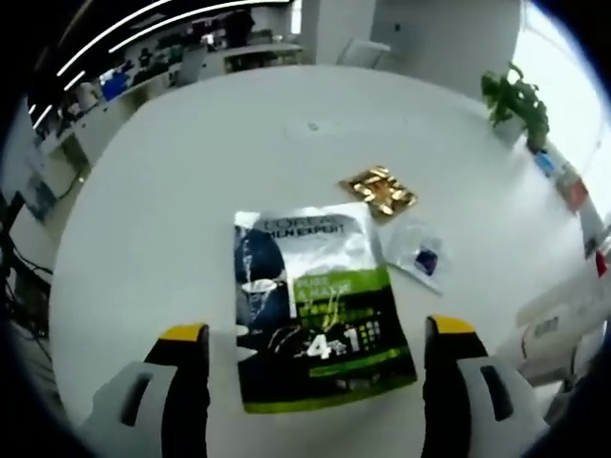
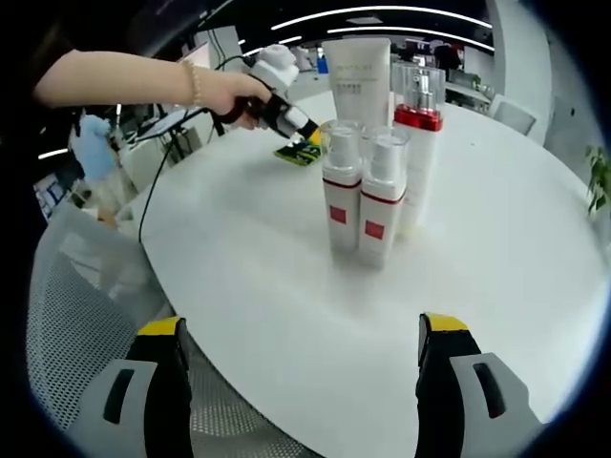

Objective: Arrange the skincare products in the storage area until every visible bottle or jar stands upright without overlapping.

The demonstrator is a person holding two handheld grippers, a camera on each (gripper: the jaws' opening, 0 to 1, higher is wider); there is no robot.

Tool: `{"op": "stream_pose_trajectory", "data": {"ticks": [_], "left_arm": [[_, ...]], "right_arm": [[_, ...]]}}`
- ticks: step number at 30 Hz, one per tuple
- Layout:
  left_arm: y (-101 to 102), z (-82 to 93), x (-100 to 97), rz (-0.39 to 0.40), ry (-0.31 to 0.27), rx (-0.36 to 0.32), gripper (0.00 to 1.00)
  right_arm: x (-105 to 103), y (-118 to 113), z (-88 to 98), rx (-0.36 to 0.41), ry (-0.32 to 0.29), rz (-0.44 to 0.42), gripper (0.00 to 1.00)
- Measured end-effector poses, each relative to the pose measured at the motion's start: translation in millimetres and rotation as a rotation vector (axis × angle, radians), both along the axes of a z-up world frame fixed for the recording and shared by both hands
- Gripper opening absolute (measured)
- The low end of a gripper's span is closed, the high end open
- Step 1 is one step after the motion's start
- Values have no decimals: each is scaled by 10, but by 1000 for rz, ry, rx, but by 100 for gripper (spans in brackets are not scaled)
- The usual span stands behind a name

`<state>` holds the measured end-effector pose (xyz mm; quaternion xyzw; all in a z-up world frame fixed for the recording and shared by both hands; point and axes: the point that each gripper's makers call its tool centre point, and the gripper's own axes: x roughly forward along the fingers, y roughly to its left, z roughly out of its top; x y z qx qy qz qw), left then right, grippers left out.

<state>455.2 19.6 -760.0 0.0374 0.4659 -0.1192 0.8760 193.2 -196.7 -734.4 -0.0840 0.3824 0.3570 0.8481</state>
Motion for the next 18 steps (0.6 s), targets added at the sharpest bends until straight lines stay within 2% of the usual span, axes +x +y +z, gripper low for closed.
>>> {"op": "stream_pose_trajectory", "data": {"ticks": [1, 2, 3, 10, 14, 16, 18], "left_arm": [[-3, -18, -9, 1, 8, 4, 91], [20, -69, 69, 0, 21, 9, 91], [26, -43, 47, 3, 24, 23, 91], [49, -89, 23, -38, 18, 76, 88], [68, -111, 58, -33, 11, 73, 86], [73, -124, 77, -44, 5, 70, 81], [59, -105, 57, -51, -3, 69, 71]], "right_arm": [[1, -3, -4, 0, 1, -1, 99], [2, -4, -6, 0, 2, -2, 99], [3, -4, -5, 1, 3, -3, 99], [0, 4, -23, 1, 8, -4, 99], [-2, 5, -27, 1, 9, -5, 99], [-6, 5, -30, -2, 10, -3, 99], [-7, 5, -30, -4, 9, -2, 99]]}}
